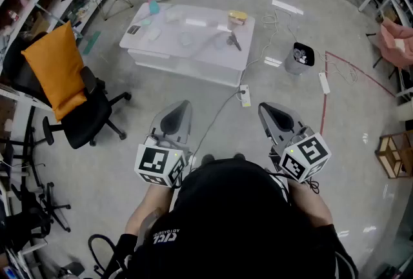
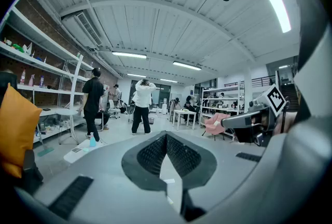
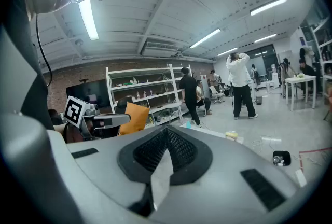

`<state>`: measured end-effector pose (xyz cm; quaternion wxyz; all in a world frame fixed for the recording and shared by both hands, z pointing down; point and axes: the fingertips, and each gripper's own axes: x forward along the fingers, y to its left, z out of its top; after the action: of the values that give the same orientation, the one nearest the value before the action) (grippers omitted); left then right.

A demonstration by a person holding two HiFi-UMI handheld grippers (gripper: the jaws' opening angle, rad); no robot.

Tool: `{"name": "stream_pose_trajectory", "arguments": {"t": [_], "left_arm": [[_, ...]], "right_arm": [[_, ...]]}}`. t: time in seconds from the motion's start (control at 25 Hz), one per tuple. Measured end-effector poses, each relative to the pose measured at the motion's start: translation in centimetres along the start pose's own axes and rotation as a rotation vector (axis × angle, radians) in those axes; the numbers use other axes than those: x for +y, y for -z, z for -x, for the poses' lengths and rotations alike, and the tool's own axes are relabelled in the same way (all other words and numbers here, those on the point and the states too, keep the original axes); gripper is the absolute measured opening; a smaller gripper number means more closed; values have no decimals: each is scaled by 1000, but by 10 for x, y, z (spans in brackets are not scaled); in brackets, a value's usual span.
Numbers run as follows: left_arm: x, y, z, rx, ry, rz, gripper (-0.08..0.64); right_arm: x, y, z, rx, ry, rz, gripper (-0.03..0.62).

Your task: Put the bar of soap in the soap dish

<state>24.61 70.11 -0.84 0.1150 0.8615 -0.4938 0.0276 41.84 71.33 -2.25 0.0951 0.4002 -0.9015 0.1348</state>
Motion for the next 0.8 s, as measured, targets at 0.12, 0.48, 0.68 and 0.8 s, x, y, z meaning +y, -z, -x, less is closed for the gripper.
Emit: {"name": "stream_pose_trajectory", "arguments": {"t": [0.12, 0.48, 0.68, 0.8], "left_arm": [[11, 2, 5, 0, -1, 7, 9], [38, 20, 19, 24, -1, 26, 9], [42, 30, 21, 42, -19, 54, 9], [49, 30, 19, 51, -45, 63, 9]], "right_arm": [[5, 2, -10, 7, 7, -5, 15], [30, 14, -25, -2, -54, -112, 15], [26, 21, -33, 14, -62, -138, 15], [22, 16, -40, 6, -87, -137, 15]]}}
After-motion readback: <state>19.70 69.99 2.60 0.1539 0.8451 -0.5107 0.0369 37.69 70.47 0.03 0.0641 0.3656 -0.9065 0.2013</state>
